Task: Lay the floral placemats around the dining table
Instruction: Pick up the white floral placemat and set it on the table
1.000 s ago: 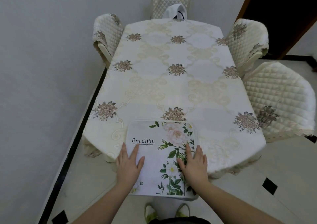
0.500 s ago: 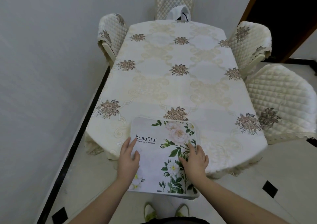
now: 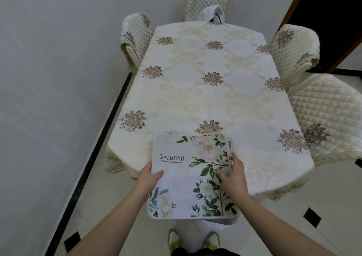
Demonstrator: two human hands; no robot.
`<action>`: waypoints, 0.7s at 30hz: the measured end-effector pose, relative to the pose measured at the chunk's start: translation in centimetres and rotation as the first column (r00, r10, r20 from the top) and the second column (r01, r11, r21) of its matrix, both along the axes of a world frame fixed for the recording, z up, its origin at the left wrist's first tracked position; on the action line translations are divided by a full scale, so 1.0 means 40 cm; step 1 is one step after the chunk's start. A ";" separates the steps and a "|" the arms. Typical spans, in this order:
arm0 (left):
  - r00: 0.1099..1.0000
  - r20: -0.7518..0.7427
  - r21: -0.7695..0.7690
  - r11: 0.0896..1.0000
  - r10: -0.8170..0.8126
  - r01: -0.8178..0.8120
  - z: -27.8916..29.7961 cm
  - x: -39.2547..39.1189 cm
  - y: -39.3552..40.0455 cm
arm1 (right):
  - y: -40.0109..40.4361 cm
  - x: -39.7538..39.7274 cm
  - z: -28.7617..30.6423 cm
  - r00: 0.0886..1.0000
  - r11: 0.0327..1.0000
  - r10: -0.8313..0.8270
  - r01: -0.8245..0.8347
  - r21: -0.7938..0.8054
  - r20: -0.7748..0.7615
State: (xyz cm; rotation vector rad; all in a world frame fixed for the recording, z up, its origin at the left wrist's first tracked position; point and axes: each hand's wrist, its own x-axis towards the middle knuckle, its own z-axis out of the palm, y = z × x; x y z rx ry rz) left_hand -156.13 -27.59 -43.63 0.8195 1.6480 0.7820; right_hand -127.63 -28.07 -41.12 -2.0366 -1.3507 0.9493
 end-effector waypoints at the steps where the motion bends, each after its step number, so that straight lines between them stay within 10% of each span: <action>1: 1.000 -0.019 0.011 1.000 -0.017 0.017 0.001 0.000 0.001 | 0.007 0.014 0.001 0.999 1.000 -0.014 0.013 -0.025 -0.036; 6: 0.980 -0.140 0.075 0.985 -0.145 0.156 0.009 -0.002 0.011 | -0.008 0.048 -0.002 0.979 0.980 -0.022 -0.019 -0.199 -0.202; 21: 0.912 -0.264 0.226 0.899 -0.314 0.375 0.090 0.029 0.074 | -0.048 0.111 0.076 0.955 0.989 -0.145 0.134 -0.057 -0.259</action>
